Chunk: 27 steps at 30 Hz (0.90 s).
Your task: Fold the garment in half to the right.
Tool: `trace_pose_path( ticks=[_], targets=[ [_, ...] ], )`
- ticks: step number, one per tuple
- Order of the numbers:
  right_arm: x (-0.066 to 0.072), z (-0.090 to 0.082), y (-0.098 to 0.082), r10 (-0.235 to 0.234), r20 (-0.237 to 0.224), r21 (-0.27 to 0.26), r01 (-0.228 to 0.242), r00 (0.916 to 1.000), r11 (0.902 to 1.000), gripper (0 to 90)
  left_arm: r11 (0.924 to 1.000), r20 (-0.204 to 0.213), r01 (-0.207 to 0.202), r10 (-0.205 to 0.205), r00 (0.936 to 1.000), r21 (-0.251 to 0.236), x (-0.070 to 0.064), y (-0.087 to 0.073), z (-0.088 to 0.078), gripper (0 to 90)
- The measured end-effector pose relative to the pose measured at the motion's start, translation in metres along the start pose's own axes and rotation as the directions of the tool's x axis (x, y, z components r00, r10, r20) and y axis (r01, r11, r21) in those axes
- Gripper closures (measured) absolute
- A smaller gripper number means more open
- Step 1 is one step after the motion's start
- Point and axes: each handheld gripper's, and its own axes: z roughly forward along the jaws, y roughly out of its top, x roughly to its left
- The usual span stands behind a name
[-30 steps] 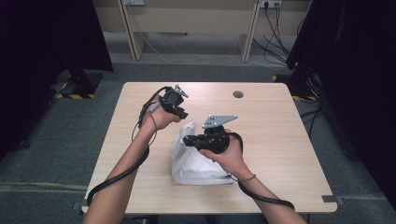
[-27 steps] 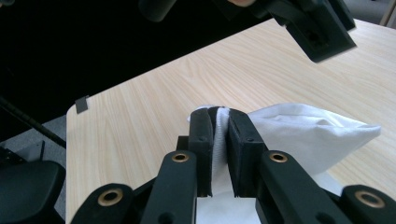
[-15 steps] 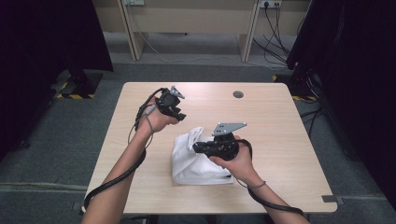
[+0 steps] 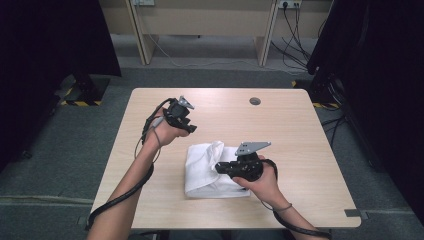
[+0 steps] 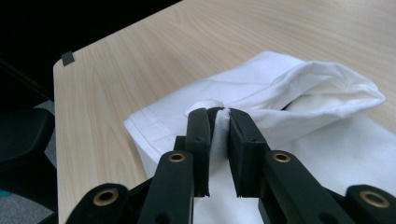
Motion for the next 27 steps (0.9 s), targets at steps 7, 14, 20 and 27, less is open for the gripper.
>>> trace_pose_path(
  ticks=[7, 14, 20, 27],
  targets=[
    [-0.008, -0.005, -0.016, 0.026, 0.01, 0.026, -0.026, 0.9996, 0.9993, 77.9, 0.9999, -0.003, 0.01, -0.01, 0.9999, -0.002, 0.001, -0.006, 0.0, 59.6],
    [-0.016, -0.016, -0.029, 0.05, 0.026, 0.051, -0.051, 0.9984, 0.9974, 74.1, 0.9998, -0.014, 0.02, -0.02, 0.9997, -0.006, 0.003, -0.013, -0.002, 57.5],
    [-0.027, -0.026, -0.018, 0.076, 0.047, 0.035, -0.078, 0.996, 0.9964, 65.5, 0.9995, -0.021, 0.029, -0.029, 0.9994, -0.015, 0.002, -0.018, -0.001, 53.4],
    [-0.031, -0.015, -0.007, 0.091, 0.048, 0.056, -0.094, 0.9947, 0.994, 59.8, 0.9984, -0.033, 0.044, -0.045, 0.9985, -0.035, 0.001, -0.029, -0.003, 48.9]
  ],
)
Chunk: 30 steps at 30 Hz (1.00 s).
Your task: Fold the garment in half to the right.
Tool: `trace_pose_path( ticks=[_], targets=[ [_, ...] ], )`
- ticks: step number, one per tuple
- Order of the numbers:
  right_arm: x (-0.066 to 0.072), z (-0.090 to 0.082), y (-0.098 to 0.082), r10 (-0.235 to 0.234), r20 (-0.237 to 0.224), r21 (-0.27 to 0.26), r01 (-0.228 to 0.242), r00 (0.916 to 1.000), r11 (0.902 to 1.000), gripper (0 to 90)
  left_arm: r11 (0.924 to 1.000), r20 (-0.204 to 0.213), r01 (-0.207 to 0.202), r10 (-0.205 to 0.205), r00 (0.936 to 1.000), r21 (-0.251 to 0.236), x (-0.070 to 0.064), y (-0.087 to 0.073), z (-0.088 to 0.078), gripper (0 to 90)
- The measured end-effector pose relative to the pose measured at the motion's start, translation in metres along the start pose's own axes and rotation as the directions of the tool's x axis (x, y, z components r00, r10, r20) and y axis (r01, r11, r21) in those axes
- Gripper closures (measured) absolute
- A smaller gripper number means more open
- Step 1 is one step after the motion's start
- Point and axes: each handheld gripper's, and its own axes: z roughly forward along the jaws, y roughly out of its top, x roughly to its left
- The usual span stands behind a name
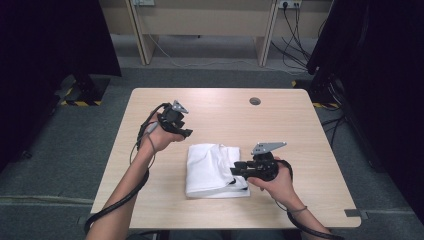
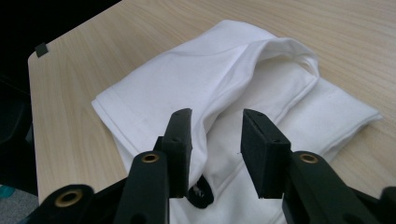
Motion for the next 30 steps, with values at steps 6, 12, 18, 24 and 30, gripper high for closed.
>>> trace_pose_path(
  ticks=[6, 12, 18, 24, 30],
  targets=[
    [-0.009, 0.013, 0.01, 0.052, 0.012, 0.014, -0.053, 0.9986, 0.9985, 56.4, 1.0, 0.0, 0.007, -0.007, 1.0, -0.002, 0.0, -0.009, 0.0, 47.6],
    [-0.013, 0.028, 0.01, 0.077, 0.008, 0.061, -0.077, 0.997, 0.9952, 57.4, 0.9999, -0.003, 0.015, -0.015, 0.9999, -0.003, 0.001, -0.013, 0.0, 46.9],
    [-0.014, 0.036, 0.005, 0.068, 0.013, 0.078, -0.069, 0.9976, 0.9946, 80.4, 0.9997, -0.014, 0.022, -0.022, 0.9997, -0.01, 0.004, -0.015, -0.002, 46.6],
    [-0.014, 0.03, 0.003, 0.053, 0.024, 0.067, -0.054, 0.9983, 0.9963, 90.0, 0.9998, -0.014, 0.016, -0.017, 0.9998, -0.006, 0.004, -0.016, -0.003, 46.5],
    [-0.01, 0.023, 0.002, 0.03, 0.028, 0.067, -0.032, 0.9992, 0.9972, 90.0, 0.9999, -0.01, 0.016, -0.016, 0.9998, 0.0, 0.003, -0.017, -0.001, 46.6]
  ],
)
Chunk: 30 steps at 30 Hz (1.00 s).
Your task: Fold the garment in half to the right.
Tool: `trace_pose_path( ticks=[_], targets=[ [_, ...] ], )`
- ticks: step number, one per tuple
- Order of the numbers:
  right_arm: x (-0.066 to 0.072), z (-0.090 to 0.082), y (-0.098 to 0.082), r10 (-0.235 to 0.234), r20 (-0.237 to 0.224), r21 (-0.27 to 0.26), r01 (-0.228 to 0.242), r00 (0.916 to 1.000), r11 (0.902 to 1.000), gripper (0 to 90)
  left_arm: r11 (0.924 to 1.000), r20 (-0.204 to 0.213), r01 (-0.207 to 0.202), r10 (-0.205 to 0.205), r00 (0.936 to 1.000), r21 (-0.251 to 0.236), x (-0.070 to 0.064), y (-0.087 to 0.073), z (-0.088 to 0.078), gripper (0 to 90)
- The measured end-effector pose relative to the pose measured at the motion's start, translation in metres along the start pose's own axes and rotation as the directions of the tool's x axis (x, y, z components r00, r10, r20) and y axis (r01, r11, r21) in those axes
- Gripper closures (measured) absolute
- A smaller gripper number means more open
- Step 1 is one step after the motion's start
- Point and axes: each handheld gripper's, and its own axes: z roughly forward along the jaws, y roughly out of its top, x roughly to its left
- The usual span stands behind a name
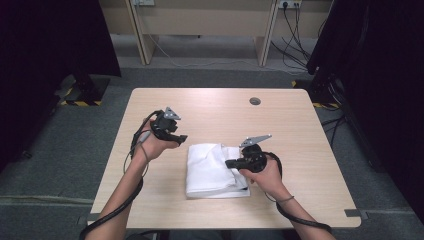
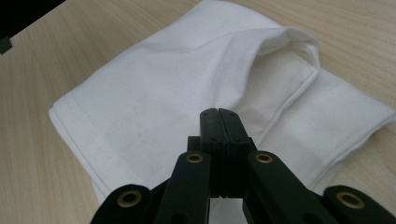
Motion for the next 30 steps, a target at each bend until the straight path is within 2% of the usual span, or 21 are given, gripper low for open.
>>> trace_pose_path(
  ticks=[7, 13, 16, 21, 25, 30],
  targets=[
    [0.001, -0.011, -0.003, 0.0, 0.015, -0.015, 0.0, 0.9999, 0.9999, 90.0, 1.0, -0.006, 0.0, 0.0, 1.0, -0.002, 0.001, 0.0, -0.001, 46.8],
    [-0.005, 0.0, -0.012, 0.023, 0.033, 0.051, -0.025, 0.9992, 0.9984, 90.0, 1.0, 0.0, -0.002, 0.002, 1.0, 0.002, 0.0, -0.001, 0.001, 46.8],
    [-0.006, 0.0, -0.011, 0.03, 0.028, 0.058, -0.032, 0.9991, 0.9978, 82.1, 1.0, -0.002, 0.0, 0.0, 1.0, 0.004, 0.001, -0.001, 0.001, 46.8],
    [-0.013, -0.007, 0.007, 0.078, 0.035, 0.008, -0.078, 0.9964, 0.9969, 68.5, 1.0, -0.006, 0.0, 0.0, 1.0, -0.001, 0.001, -0.001, -0.001, 46.5],
    [-0.022, -0.002, 0.015, 0.116, 0.036, 0.011, -0.117, 0.9926, 0.9931, 65.6, 1.0, -0.004, -0.002, 0.002, 1.0, 0.0, 0.001, -0.001, 0.0, 46.5],
    [-0.028, 0.013, 0.017, 0.151, 0.03, 0.053, -0.153, 0.988, 0.9868, 63.0, 1.0, -0.001, -0.001, 0.001, 1.0, 0.005, 0.001, -0.002, 0.001, 46.4]
  ],
)
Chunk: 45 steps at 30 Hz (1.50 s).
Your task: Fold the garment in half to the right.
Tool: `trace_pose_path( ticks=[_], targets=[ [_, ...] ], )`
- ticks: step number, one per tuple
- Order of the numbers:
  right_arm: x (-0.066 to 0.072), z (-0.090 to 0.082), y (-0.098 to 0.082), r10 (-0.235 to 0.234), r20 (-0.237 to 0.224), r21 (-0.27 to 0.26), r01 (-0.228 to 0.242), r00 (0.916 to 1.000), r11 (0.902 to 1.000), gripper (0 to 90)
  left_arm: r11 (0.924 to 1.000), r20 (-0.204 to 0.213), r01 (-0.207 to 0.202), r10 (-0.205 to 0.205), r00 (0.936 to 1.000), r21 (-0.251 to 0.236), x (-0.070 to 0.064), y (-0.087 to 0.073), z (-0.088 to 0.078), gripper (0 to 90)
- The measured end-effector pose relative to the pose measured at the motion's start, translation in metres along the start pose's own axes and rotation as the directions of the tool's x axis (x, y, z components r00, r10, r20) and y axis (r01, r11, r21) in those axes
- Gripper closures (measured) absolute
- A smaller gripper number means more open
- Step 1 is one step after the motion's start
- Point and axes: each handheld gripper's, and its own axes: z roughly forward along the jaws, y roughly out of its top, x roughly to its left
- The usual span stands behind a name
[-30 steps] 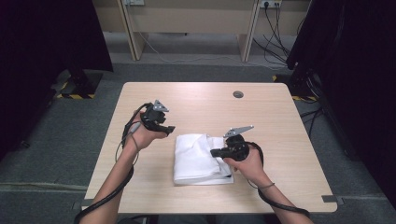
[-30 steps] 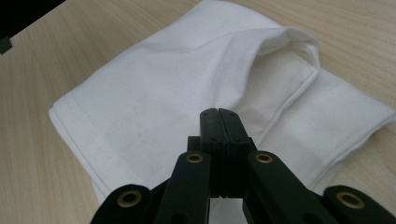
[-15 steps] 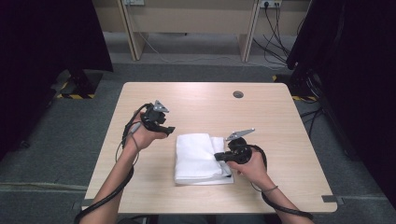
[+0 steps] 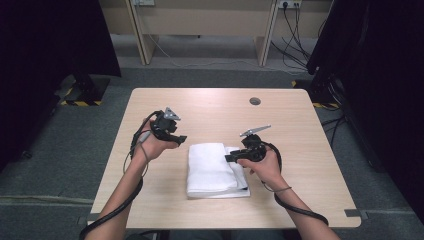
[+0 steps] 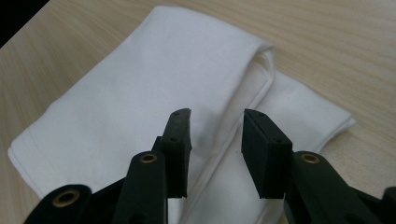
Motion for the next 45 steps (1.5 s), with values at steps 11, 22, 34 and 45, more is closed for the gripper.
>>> trace_pose_path(
  ticks=[11, 22, 34, 45],
  targets=[
    [0.007, -0.005, -0.008, -0.019, -0.014, -0.013, 0.019, 0.9997, 0.9997, 56.2, 0.9995, 0.014, -0.025, 0.025, 0.9996, -0.021, -0.008, 0.014, 0.001, 45.0],
    [0.019, -0.02, -0.032, -0.057, -0.043, -0.005, 0.057, 0.9975, 0.9984, 55.1, 0.9975, 0.067, -0.069, 0.07, 0.9953, -0.015, -0.032, 0.043, 0.027, 43.9],
    [0.01, -0.005, -0.023, -0.009, -0.049, 0.026, 0.011, 0.9988, 0.9996, 57.5, 0.9981, 0.053, -0.06, 0.061, 0.9968, -0.015, -0.029, 0.033, 0.019, 43.0],
    [0.012, 0.007, -0.028, -0.013, -0.044, 0.047, 0.015, 0.999, 0.9988, 78.6, 0.9989, 0.035, -0.044, 0.045, 0.9984, -0.014, -0.021, 0.023, 0.012, 42.2]
  ],
)
